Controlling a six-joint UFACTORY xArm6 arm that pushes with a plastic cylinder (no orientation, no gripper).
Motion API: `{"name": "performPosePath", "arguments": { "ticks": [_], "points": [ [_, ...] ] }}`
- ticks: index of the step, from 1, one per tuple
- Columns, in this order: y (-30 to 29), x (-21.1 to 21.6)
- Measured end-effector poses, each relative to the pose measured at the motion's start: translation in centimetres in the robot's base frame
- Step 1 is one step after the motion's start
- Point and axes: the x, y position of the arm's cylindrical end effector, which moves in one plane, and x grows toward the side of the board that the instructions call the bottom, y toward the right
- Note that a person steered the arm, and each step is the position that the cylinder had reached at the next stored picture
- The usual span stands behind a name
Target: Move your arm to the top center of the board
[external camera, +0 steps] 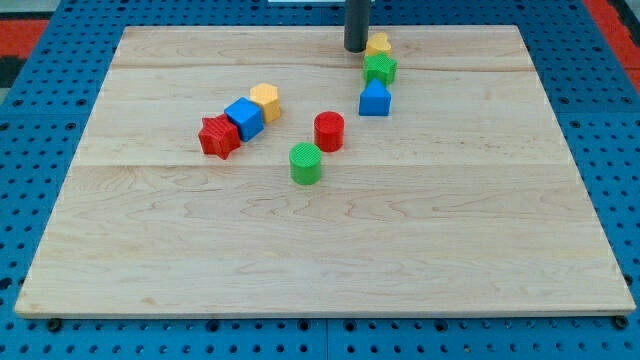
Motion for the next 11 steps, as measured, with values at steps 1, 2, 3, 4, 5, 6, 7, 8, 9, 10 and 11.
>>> {"name": "performPosePath", "arguments": {
  "ticks": [1, 2, 3, 4, 5, 6, 7, 8, 9, 10, 11],
  "points": [
    [-0.2, -0.3],
    [-2.4, 0.1],
    [-2.4, 3.1],
    [-2.5, 3.2],
    [-5.5, 1.7],
    [-6.4, 1.4],
    [-6.8, 1.4],
    [-7.2, 1.4],
    [-7.6, 1.4],
    [-8.0, 1.4],
    [-8.2, 1.4]
  ]
}}
